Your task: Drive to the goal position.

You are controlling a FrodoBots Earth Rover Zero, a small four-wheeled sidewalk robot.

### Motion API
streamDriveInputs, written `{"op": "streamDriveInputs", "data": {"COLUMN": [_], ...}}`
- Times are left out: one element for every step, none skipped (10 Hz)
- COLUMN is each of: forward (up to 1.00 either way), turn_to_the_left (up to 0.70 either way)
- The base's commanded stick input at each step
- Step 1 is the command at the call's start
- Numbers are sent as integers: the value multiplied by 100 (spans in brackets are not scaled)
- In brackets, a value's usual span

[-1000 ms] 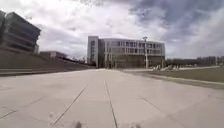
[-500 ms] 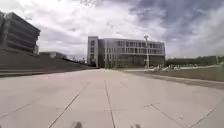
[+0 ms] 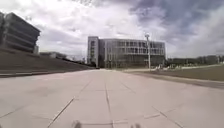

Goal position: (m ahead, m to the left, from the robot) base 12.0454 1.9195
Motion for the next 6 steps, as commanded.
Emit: {"op": "streamDriveInputs", "data": {"forward": [70,70,70,70,70,70], "turn_to_the_left": [28,33,25,18,9,0]}}
